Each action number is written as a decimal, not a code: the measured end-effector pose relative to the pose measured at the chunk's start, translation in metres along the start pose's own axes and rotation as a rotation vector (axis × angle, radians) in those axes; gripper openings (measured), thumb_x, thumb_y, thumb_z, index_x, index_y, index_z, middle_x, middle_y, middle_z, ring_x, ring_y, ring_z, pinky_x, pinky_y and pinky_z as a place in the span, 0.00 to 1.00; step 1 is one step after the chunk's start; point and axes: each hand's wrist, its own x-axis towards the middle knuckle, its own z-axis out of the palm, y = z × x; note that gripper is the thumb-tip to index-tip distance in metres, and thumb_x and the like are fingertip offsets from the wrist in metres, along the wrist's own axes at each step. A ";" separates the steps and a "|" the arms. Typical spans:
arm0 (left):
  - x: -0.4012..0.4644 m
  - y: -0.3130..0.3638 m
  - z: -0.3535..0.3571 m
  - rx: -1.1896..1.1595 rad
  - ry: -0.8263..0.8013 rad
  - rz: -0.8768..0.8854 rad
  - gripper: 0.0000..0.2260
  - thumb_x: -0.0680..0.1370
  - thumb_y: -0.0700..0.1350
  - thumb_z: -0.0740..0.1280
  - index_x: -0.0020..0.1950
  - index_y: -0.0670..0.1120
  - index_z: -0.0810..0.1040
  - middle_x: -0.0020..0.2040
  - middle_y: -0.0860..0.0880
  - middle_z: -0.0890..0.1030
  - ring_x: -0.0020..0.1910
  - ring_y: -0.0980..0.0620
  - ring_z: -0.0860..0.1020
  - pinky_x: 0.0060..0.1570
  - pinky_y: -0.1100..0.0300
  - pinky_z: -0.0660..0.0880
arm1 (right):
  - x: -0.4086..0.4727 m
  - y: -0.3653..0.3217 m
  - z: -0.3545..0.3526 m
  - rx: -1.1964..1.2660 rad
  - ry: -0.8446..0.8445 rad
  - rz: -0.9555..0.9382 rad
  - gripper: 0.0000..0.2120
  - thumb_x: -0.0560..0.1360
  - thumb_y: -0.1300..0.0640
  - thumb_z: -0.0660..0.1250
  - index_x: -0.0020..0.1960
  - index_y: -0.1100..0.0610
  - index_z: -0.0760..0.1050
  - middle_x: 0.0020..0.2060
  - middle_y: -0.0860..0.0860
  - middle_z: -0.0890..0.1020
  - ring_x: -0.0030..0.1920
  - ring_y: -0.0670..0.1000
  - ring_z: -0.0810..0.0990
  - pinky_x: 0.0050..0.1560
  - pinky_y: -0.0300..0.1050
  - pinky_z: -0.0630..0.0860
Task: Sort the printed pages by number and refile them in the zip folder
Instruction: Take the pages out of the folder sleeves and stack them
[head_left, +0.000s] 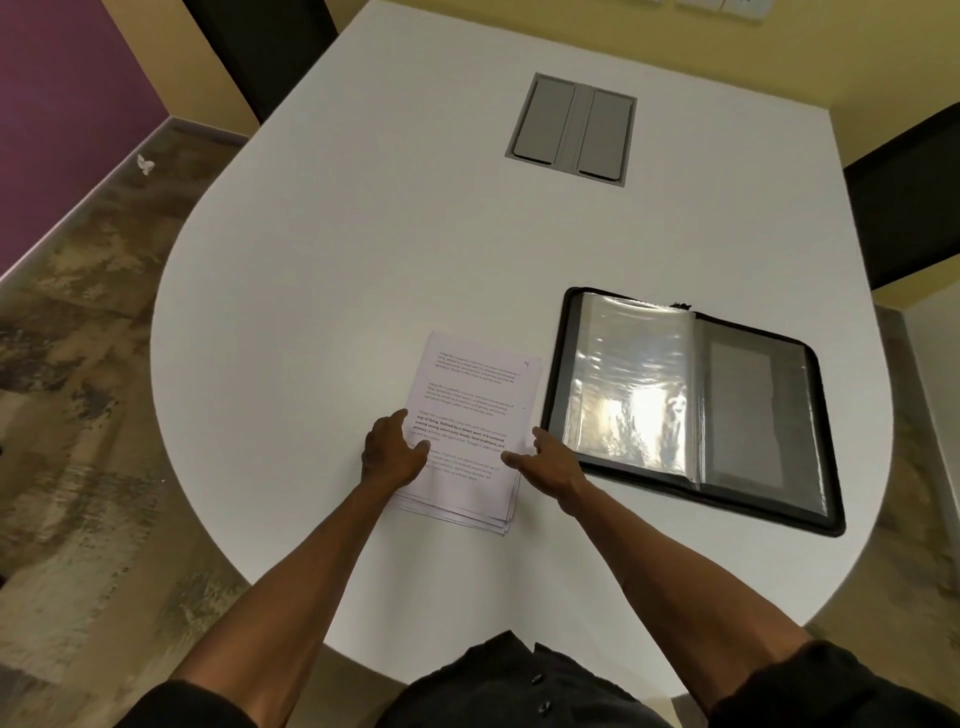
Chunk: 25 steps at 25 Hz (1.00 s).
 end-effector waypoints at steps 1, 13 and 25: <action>-0.002 0.001 -0.001 0.002 0.006 0.007 0.32 0.77 0.49 0.71 0.77 0.44 0.63 0.74 0.40 0.68 0.72 0.41 0.67 0.71 0.48 0.65 | -0.002 0.001 -0.003 -0.025 0.018 -0.010 0.31 0.76 0.50 0.73 0.75 0.55 0.66 0.70 0.51 0.74 0.70 0.56 0.73 0.69 0.51 0.71; -0.043 0.013 0.020 0.058 -0.005 0.164 0.30 0.76 0.47 0.71 0.76 0.44 0.66 0.73 0.42 0.70 0.72 0.43 0.67 0.70 0.51 0.65 | -0.023 0.069 -0.059 -0.590 0.165 0.001 0.37 0.78 0.42 0.64 0.80 0.56 0.54 0.76 0.57 0.66 0.75 0.58 0.64 0.73 0.54 0.66; -0.045 0.150 0.133 0.647 -0.397 0.696 0.34 0.80 0.56 0.64 0.81 0.49 0.53 0.81 0.45 0.51 0.80 0.44 0.48 0.77 0.51 0.53 | -0.008 0.176 -0.185 -0.616 0.169 0.218 0.36 0.78 0.42 0.64 0.80 0.49 0.53 0.78 0.56 0.57 0.77 0.60 0.60 0.72 0.59 0.66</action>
